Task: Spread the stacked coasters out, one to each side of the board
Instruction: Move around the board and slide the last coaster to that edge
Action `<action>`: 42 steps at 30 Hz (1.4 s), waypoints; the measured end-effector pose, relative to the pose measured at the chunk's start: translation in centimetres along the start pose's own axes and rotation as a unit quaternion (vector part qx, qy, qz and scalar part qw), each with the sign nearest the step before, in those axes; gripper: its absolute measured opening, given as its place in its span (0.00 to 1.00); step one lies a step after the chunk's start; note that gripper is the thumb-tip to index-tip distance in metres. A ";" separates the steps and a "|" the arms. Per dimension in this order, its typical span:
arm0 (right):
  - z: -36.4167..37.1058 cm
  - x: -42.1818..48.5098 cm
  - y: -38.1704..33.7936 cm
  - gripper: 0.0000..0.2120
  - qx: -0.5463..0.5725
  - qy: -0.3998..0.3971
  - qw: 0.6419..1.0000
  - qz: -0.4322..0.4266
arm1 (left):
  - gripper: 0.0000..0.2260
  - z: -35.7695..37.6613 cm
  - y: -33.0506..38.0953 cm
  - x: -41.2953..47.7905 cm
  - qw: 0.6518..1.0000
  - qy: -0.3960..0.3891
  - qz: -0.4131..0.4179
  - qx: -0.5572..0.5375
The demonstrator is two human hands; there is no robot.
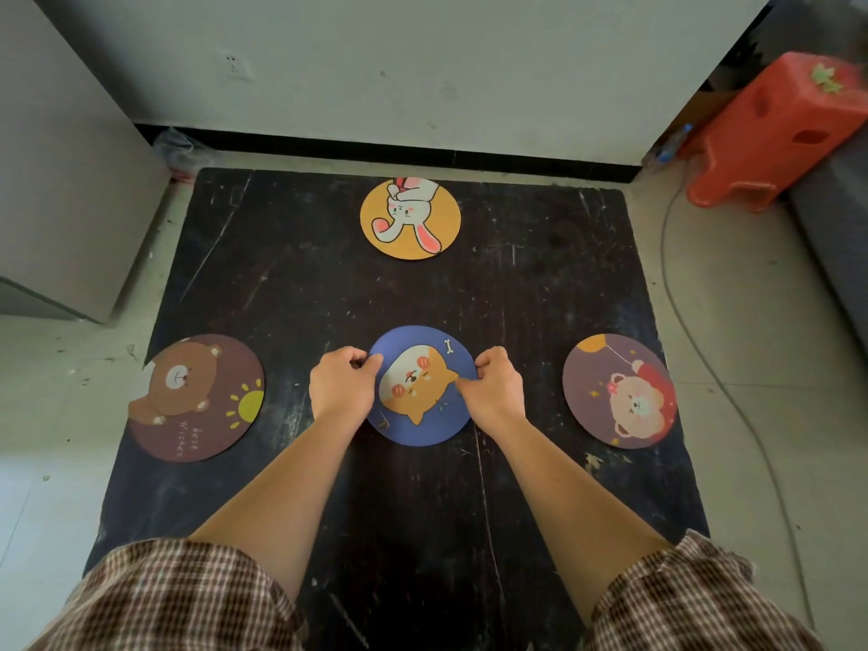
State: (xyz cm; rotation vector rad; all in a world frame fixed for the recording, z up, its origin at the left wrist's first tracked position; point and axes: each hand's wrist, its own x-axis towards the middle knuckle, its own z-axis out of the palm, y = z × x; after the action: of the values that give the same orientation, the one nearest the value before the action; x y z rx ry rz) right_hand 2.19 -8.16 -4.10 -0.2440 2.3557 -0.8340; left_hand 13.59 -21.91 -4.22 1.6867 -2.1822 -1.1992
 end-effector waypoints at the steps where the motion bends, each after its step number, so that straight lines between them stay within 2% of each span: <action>1: -0.1 -0.2 0.2 0.12 0.004 0.007 1.000 -0.008 | 0.09 -0.3 -0.1 -0.1 1.000 -0.005 -0.016 -0.019; 4: -0.3 -1.1 0.8 0.14 -0.002 0.026 0.999 -0.022 | 0.13 -1.1 -0.5 -1.0 0.992 -0.017 -0.090 -0.088; 7: -0.4 -2.9 1.7 0.14 0.000 0.035 0.999 0.004 | 0.11 -1.6 -1.1 -2.9 0.959 -0.052 -0.181 -0.210; 9: -0.3 -4.4 2.5 0.12 -0.006 0.037 0.999 0.025 | 0.12 -1.7 -1.6 -4.6 0.946 -0.072 -0.207 -0.240; 11: 0.0 -6.2 3.0 0.14 0.012 0.030 0.997 0.076 | 0.13 -1.6 -2.3 -6.5 0.940 -0.083 -0.214 -0.254; 14: 0.5 -8.9 3.6 0.17 0.144 -0.009 0.975 0.172 | 0.12 -1.4 -3.1 -9.6 0.933 -0.094 -0.216 -0.270; 16: 1.0 -10.7 4.3 0.12 0.239 -0.023 0.953 0.187 | 0.10 -1.1 -3.8 -11.9 0.929 -0.106 -0.217 -0.281; 18: 1.1 -12.0 5.2 0.09 0.285 -0.021 0.943 0.173 | 0.08 -1.0 -4.8 -14.1 0.924 -0.111 -0.221 -0.291; 22: 0.2 -13.9 6.9 0.12 0.259 -0.034 0.953 0.155 | 0.08 -1.2 -7.4 -17.4 0.914 -0.087 -0.233 -0.322; 25: -0.8 -15.6 8.8 0.14 0.234 -0.080 0.959 0.137 | 0.08 -1.6 -9.2 -19.1 0.897 -0.080 -0.250 -0.356; 28: -1.5 -17.4 11.0 0.16 0.185 -0.116 0.969 0.113 | 0.06 -1.9 -11.0 -21.0 0.899 -0.065 -0.244 -0.359; 33: -1.6 -20.5 13.8 0.19 0.113 -0.111 0.985 0.063 | 0.05 -2.4 -13.5 -24.8 0.924 -0.065 -0.208 -0.315; 36: -1.1 -21.9 15.0 0.16 0.096 -0.088 0.989 0.067 | 0.05 -2.4 -14.8 -27.0 0.939 -0.066 -0.188 -0.281; 39: -0.7 -23.0 15.9 0.12 0.109 -0.066 0.990 0.062 | 0.05 -2.5 -15.7 -28.4 0.940 -0.062 -0.188 -0.279; 42: -0.4 -23.7 16.5 0.12 0.120 -0.067 0.989 0.060 | 0.05 -2.5 -16.5 -29.2 0.933 -0.049 -0.197 -0.296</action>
State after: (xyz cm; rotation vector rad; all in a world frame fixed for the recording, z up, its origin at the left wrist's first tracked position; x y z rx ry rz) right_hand 21.20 13.47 -2.37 -0.0553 2.1011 -0.9987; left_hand 38.09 1.16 -3.11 1.8333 -1.3234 -1.8365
